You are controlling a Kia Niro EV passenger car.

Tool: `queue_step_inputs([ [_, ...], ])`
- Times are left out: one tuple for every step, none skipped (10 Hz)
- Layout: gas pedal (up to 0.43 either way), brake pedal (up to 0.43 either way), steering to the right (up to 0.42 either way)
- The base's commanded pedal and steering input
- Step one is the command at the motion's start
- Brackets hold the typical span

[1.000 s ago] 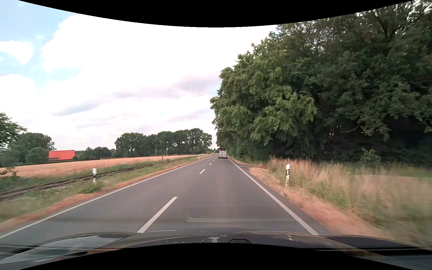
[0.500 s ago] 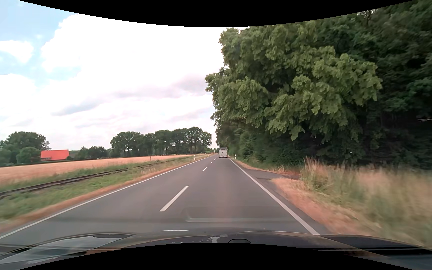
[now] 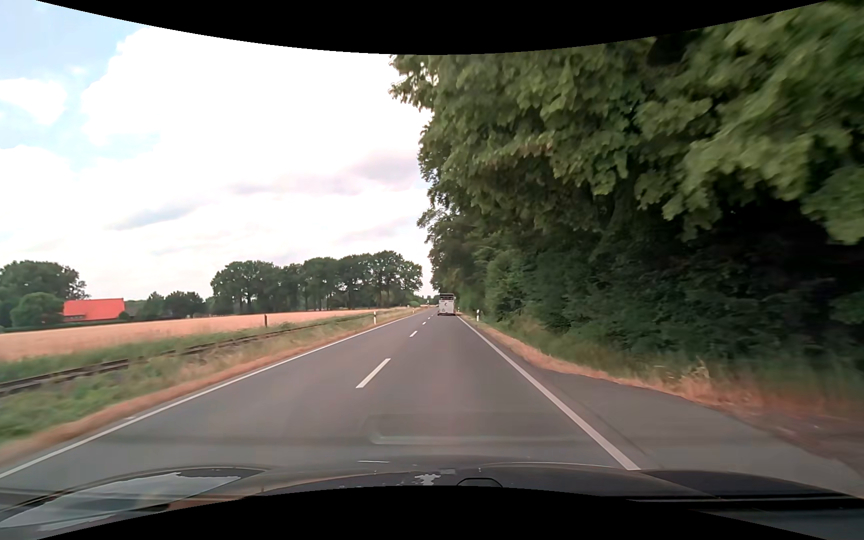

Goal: Follow the waypoints while adhering to traffic rules and regulations

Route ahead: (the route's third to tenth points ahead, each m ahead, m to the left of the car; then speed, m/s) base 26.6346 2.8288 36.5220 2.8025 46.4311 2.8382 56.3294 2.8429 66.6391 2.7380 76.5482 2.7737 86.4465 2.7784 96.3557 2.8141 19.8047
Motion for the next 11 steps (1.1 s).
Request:
queue_step_inputs([
  [0.248,0.000,-0.002],
  [0.248,0.000,-0.002],
  [0.248,0.000,-0.002],
  [0.248,0.000,-0.002],
  [0.248,0.000,-0.002],
  [0.248,0.000,-0.002],
  [0.248,0.000,-0.002],
  [0.248,0.000,-0.002],
  [0.248,0.000,-0.002],
  [0.248,0.000,-0.002],
  [0.248,0.000,-0.002],
])
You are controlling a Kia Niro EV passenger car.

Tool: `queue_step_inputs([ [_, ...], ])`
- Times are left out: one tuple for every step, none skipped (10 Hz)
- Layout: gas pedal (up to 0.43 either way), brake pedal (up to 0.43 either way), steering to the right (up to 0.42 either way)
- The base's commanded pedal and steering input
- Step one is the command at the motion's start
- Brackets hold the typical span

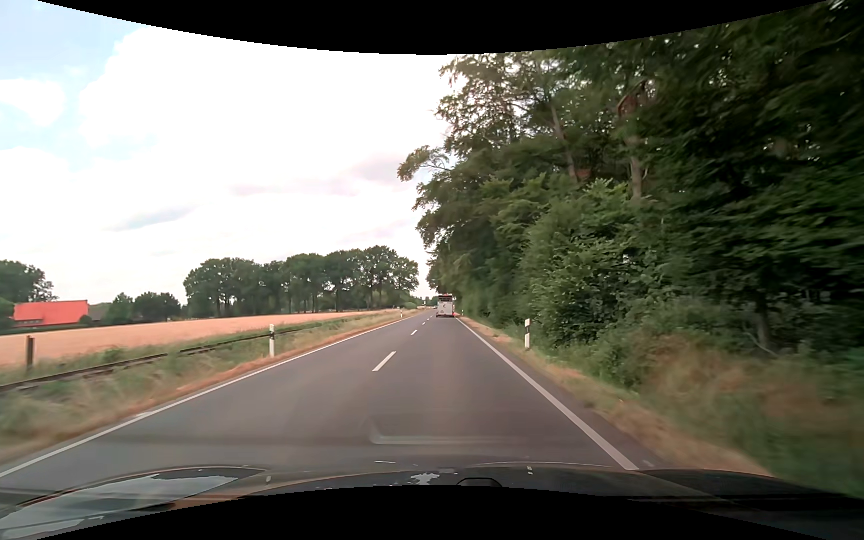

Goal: Follow the waypoints while adhering to traffic rules and regulations

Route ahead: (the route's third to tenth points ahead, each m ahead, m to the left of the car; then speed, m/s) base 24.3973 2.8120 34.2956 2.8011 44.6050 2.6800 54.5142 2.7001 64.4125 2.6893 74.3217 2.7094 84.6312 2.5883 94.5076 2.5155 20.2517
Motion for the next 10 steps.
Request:
queue_step_inputs([
  [0.248,0.000,-0.002],
  [0.248,0.000,-0.002],
  [0.228,0.000,-0.002],
  [0.169,0.000,-0.002],
  [0.130,0.000,-0.002],
  [0.039,0.000,-0.002],
  [0.028,0.000,-0.002],
  [0.028,0.000,-0.002],
  [0.000,0.000,-0.002],
  [0.000,0.000,-0.002],
])
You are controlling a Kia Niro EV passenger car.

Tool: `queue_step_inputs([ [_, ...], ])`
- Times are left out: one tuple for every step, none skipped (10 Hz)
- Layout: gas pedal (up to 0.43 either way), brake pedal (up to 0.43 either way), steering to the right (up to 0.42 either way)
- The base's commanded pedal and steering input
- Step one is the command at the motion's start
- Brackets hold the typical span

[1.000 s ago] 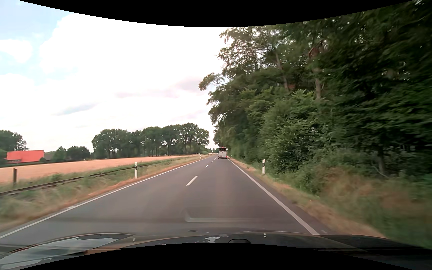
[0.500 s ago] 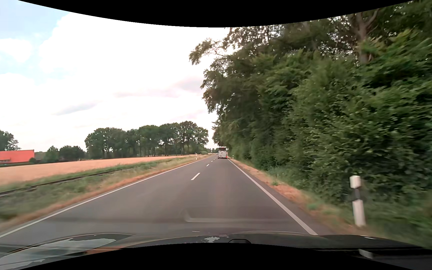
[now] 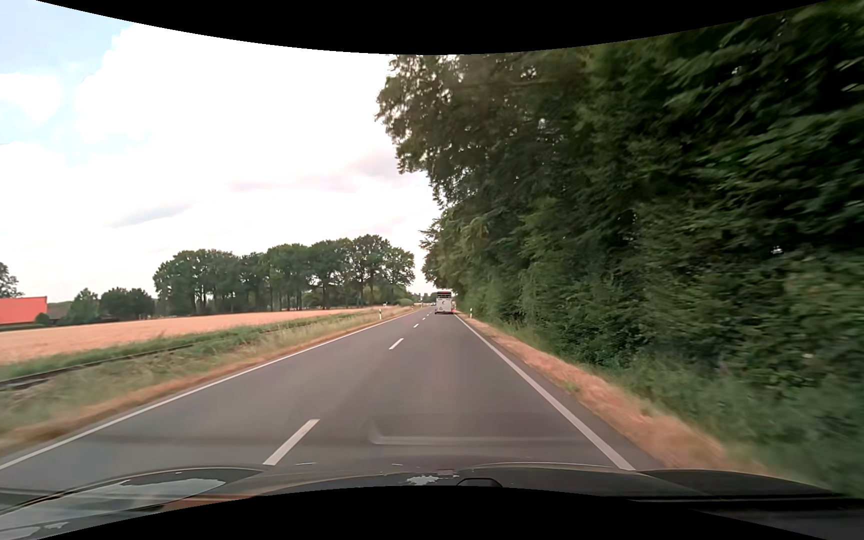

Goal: Follow the waypoints while adhering to traffic rules and regulations

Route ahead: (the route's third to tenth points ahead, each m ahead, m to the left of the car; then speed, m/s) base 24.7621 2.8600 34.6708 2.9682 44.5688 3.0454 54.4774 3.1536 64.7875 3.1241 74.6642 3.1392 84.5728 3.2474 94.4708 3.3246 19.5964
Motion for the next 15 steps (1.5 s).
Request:
queue_step_inputs([
  [0.000,0.000,-0.002],
  [0.000,0.000,-0.002],
  [0.000,0.000,-0.002],
  [0.000,0.000,-0.002],
  [0.000,0.000,-0.002],
  [0.028,0.000,-0.002],
  [0.028,0.000,-0.002],
  [0.039,0.000,-0.002],
  [0.039,0.000,-0.002],
  [0.039,0.000,-0.002],
  [0.047,0.000,-0.002],
  [0.059,0.000,-0.003],
  [0.059,0.000,-0.002],
  [0.059,0.000,-0.002],
  [0.059,0.000,-0.003],
])
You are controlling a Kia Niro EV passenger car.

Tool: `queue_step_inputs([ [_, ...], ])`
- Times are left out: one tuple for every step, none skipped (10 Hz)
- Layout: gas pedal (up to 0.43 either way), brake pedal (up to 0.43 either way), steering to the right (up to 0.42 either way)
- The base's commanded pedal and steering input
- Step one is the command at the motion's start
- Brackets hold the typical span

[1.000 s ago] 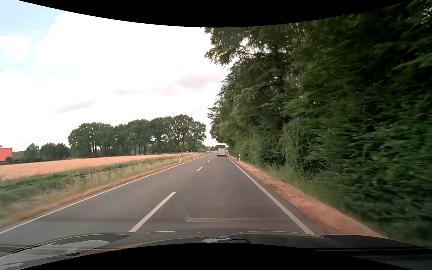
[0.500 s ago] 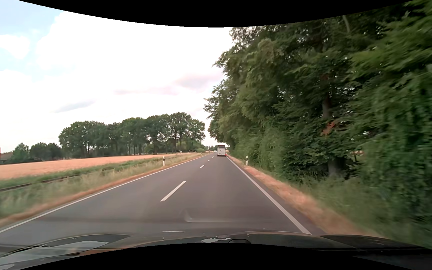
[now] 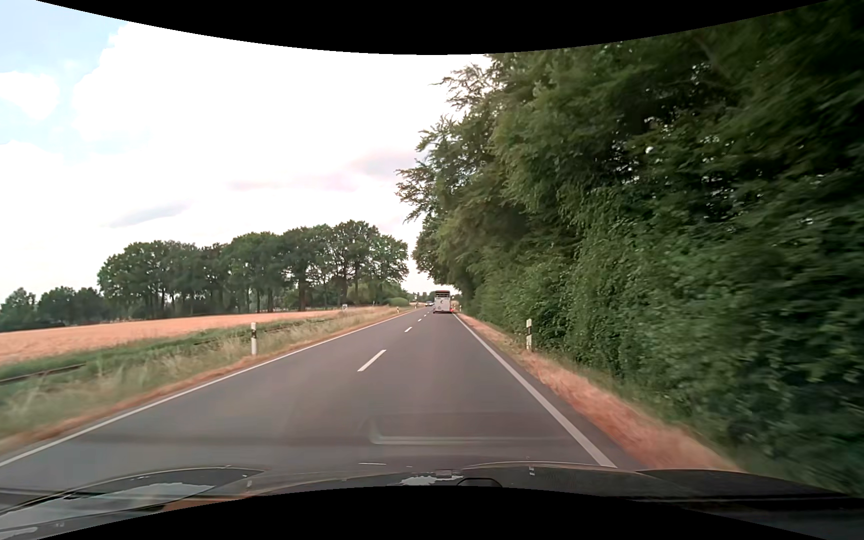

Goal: Follow the waypoints while adhering to traffic rules and regulations

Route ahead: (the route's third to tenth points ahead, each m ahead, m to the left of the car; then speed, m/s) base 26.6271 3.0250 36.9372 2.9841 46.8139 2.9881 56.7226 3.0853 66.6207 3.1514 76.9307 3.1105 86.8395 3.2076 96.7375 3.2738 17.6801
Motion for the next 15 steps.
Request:
queue_step_inputs([
  [0.059,0.000,-0.004],
  [0.059,0.000,-0.004],
  [0.059,0.000,-0.004],
  [0.059,0.000,-0.003],
  [0.059,0.000,-0.003],
  [0.059,0.000,-0.003],
  [0.059,0.000,-0.003],
  [0.059,0.000,-0.003],
  [0.059,0.000,-0.003],
  [0.059,0.000,-0.003],
  [0.059,0.000,-0.003],
  [0.059,0.000,-0.003],
  [0.059,0.000,-0.003],
  [0.067,0.000,-0.003],
  [0.079,0.000,-0.003],
])
